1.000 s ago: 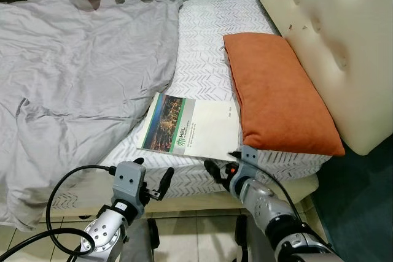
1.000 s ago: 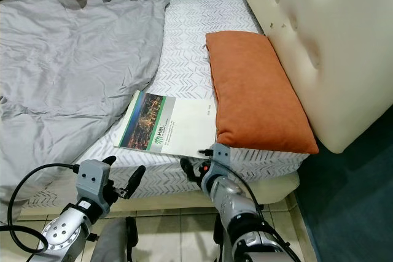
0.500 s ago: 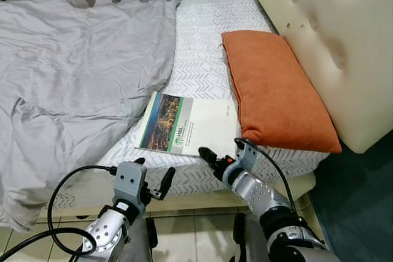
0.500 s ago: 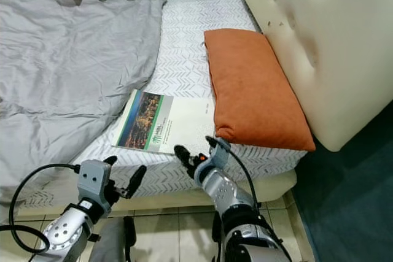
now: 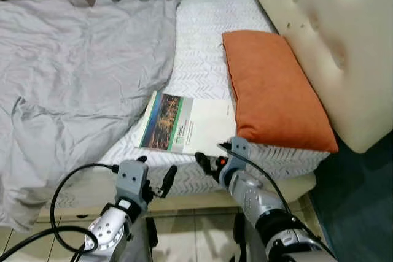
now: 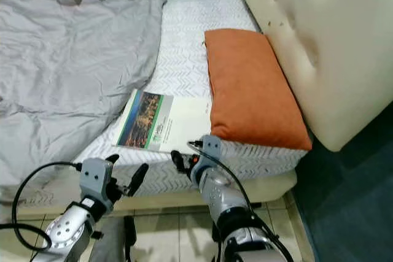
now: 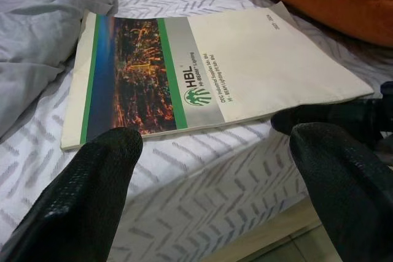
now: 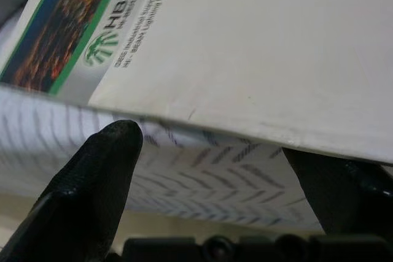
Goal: Clean up the room
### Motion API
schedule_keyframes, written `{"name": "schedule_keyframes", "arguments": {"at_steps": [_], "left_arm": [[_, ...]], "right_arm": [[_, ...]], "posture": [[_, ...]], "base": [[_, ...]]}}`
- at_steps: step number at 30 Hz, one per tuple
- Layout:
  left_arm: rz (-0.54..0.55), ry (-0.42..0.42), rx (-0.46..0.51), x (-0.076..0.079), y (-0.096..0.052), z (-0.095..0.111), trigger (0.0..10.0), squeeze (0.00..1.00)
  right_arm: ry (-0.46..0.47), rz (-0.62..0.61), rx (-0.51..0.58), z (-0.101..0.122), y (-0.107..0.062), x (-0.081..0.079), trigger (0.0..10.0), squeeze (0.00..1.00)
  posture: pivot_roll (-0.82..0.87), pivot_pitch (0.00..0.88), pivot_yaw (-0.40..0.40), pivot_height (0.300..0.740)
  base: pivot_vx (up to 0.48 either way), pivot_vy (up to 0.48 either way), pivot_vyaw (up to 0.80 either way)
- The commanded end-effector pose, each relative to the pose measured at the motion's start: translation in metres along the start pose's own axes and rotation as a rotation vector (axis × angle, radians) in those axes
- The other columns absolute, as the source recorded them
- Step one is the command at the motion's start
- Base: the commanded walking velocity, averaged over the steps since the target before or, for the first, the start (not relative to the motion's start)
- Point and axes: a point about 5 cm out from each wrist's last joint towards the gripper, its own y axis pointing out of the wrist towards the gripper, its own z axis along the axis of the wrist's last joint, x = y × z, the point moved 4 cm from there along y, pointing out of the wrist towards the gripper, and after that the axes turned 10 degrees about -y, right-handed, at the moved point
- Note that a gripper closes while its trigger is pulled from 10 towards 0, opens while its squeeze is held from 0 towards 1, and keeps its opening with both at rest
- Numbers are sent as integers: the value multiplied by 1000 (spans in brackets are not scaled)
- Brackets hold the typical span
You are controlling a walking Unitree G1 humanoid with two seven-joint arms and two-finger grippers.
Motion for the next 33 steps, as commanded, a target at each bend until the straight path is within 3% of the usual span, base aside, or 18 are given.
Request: {"name": "schedule_keyframes", "arguments": {"at_steps": [1,3,9,14,17,18,19,20,25,29,32,33], "left_arm": [[-7,-8,-26,2,-1,-8,10000,0],[-12,-9,-27,3,0,-8,10000,0],[-19,-14,-29,5,0,-9,10000,0],[-28,-15,-32,8,3,-11,10000,0],[-36,-13,-38,9,3,-12,10000,0],[-38,-11,-42,9,3,-14,10000,0],[-39,-6,-49,9,3,-15,10000,0],[-39,-6,-49,9,3,-15,10000,0],[-35,-5,-45,8,7,-15,10000,0],[-33,-4,-36,7,10,-14,10000,0],[-21,8,-18,3,13,-11,10000,0],[-8,19,0,-1,14,-6,10000,0]], "right_arm": [[-133,-9,143,31,-1,2,10000,0],[-198,11,162,30,-2,-5,10000,0],[-321,15,130,11,-6,-3,10000,0],[-349,25,89,0,-7,1,10000,0],[-329,33,74,-6,-11,4,10000,0],[-256,33,49,-11,-12,6,10000,0],[-118,38,3,-23,-17,7,10000,0],[-118,38,3,-23,-17,7,10000,0],[86,47,-12,-32,-27,6,10000,0],[79,51,18,-27,-32,8,10000,0],[88,71,69,-9,-46,11,10000,0],[63,106,116,6,-67,12,10000,0]], "posture": [[67,182,-12,584],[65,182,-12,584],[62,180,-12,584],[53,167,-12,584],[49,160,-14,584],[43,152,-19,584],[43,152,-19,584],[43,152,-19,584],[24,128,-26,584],[18,114,-28,584],[1,80,-35,584],[-8,67,-38,584]], "base": [[0,0,0],[0,0,0],[0,0,0],[0,0,0],[0,0,0],[0,0,0],[0,0,0],[0,0,0],[0,0,0],[0,0,0],[0,0,0],[0,0,0]]}}
